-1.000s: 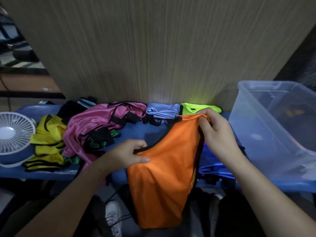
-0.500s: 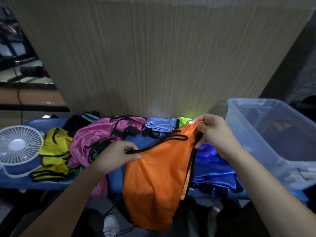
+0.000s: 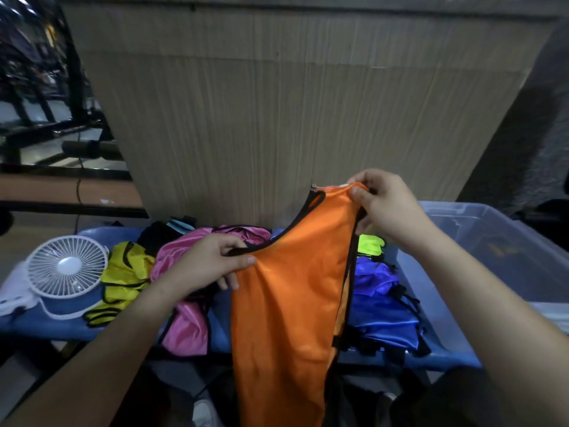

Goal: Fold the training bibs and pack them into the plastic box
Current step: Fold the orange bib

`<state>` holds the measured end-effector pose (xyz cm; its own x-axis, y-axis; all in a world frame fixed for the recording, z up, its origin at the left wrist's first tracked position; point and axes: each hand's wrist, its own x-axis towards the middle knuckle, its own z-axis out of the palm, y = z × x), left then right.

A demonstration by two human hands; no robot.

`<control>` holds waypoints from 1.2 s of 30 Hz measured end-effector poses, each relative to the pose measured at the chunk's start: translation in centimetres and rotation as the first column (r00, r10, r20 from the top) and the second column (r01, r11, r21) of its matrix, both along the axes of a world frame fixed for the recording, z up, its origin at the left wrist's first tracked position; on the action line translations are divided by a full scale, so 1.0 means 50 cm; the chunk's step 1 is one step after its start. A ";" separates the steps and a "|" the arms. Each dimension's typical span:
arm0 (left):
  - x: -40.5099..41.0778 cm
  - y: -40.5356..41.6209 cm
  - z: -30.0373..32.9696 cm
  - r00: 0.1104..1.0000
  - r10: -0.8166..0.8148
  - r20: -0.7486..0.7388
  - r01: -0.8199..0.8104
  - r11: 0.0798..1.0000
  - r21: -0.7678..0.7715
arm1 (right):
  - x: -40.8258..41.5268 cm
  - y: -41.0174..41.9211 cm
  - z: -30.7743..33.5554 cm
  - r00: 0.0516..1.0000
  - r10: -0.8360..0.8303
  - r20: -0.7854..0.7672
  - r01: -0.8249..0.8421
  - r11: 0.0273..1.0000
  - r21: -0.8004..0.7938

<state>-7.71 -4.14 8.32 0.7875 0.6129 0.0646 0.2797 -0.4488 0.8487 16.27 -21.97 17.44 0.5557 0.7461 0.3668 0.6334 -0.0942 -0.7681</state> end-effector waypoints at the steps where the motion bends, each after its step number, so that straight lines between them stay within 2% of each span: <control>1: -0.002 -0.002 0.009 1.000 -0.003 0.006 0.003 1.000 -0.001 | -0.005 -0.001 0.013 1.000 -0.007 0.014 0.007 1.000 0.022; 9: -0.034 -0.053 0.103 0.999 -0.018 0.051 0.017 1.000 0.015 | -0.041 -0.020 0.083 0.959 -0.143 0.246 0.106 0.981 0.160; 15: -0.067 -0.072 0.138 0.995 -0.088 0.043 0.090 0.995 -0.037 | -0.066 -0.055 0.121 0.957 -0.163 0.241 0.122 0.977 0.175; 19: -0.089 -0.090 0.165 0.998 -0.068 0.010 0.067 0.995 0.078 | -0.085 -0.086 0.153 0.949 -0.169 0.267 0.122 0.975 0.186; 22: -0.098 -0.102 0.184 0.995 -0.030 0.093 0.016 0.989 0.150 | -0.095 -0.101 0.174 0.945 -0.145 0.293 0.090 0.977 0.191; 25: -0.096 -0.102 0.194 0.990 -0.003 0.138 -0.016 0.990 0.137 | -0.095 -0.106 0.189 0.952 -0.033 0.303 -0.019 0.985 0.170; 30: -0.082 -0.068 0.186 0.995 0.030 0.099 -0.040 0.995 0.095 | -0.057 -0.090 0.179 0.936 0.299 0.184 -0.302 0.953 -0.009; 32: -0.075 -0.049 0.173 0.996 0.027 0.088 -0.033 0.997 0.073 | -0.037 -0.074 0.164 0.919 0.386 0.081 -0.380 0.922 -0.076; 34: -0.069 -0.034 0.158 0.996 0.021 0.087 -0.023 0.999 0.027 | -0.026 -0.058 0.149 0.901 0.420 -0.105 -0.427 0.902 -0.057; 36: -0.063 -0.025 0.148 0.997 0.011 0.079 -0.011 1.000 -0.001 | -0.022 -0.040 0.134 0.897 0.377 -0.232 -0.390 0.921 -0.009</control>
<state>-10.86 -5.38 15.69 0.7734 0.6213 0.1256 0.2167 -0.4454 0.8687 15.17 -23.96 24.17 0.2844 0.9329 0.2208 0.4431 0.0763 -0.8932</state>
